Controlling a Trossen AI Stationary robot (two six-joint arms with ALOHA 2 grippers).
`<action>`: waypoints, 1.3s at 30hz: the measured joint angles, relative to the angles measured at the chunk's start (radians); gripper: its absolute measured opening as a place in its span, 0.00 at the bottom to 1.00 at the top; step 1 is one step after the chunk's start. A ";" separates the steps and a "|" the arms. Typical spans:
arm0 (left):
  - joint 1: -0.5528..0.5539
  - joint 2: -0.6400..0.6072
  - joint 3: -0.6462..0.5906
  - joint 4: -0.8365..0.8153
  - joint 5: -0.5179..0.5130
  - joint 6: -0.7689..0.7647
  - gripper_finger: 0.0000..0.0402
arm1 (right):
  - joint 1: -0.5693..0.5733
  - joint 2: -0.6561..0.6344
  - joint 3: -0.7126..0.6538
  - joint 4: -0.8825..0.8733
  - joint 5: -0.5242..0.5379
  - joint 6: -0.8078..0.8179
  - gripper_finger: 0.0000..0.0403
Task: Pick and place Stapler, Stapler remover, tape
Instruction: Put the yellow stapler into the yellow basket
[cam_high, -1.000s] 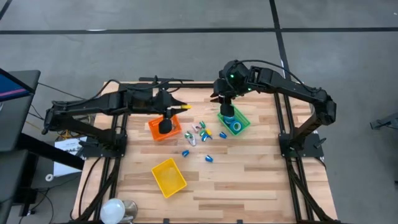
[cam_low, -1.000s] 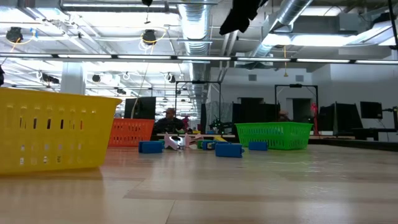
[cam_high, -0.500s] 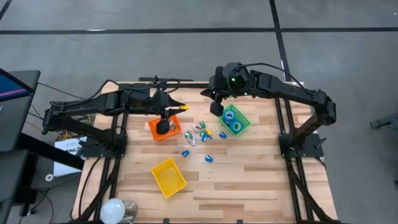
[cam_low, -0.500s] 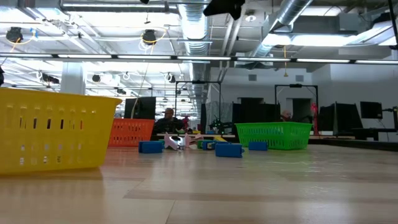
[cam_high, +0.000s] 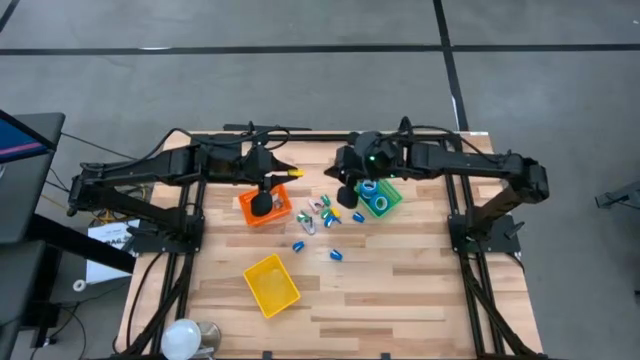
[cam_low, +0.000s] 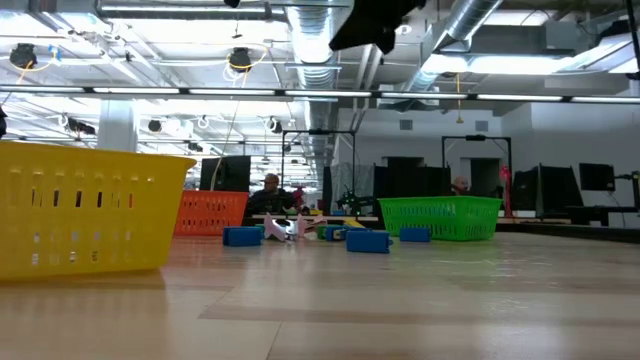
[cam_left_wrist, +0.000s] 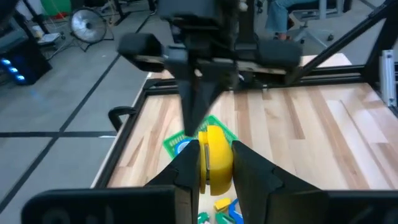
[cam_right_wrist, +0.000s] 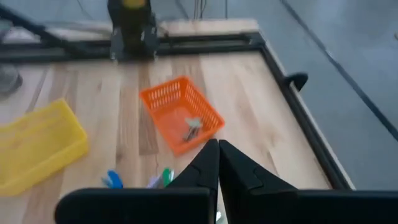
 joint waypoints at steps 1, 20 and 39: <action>0.000 0.000 0.000 0.000 0.015 0.000 0.15 | 0.003 -0.017 -0.019 0.010 0.002 0.012 0.00; -0.137 0.002 0.000 -0.192 0.379 -0.031 0.15 | -0.148 -0.407 -0.197 -0.106 0.063 0.074 0.00; -0.466 0.255 0.000 -0.302 0.399 -0.011 0.15 | -0.190 -0.413 -0.198 -0.115 0.028 0.053 0.00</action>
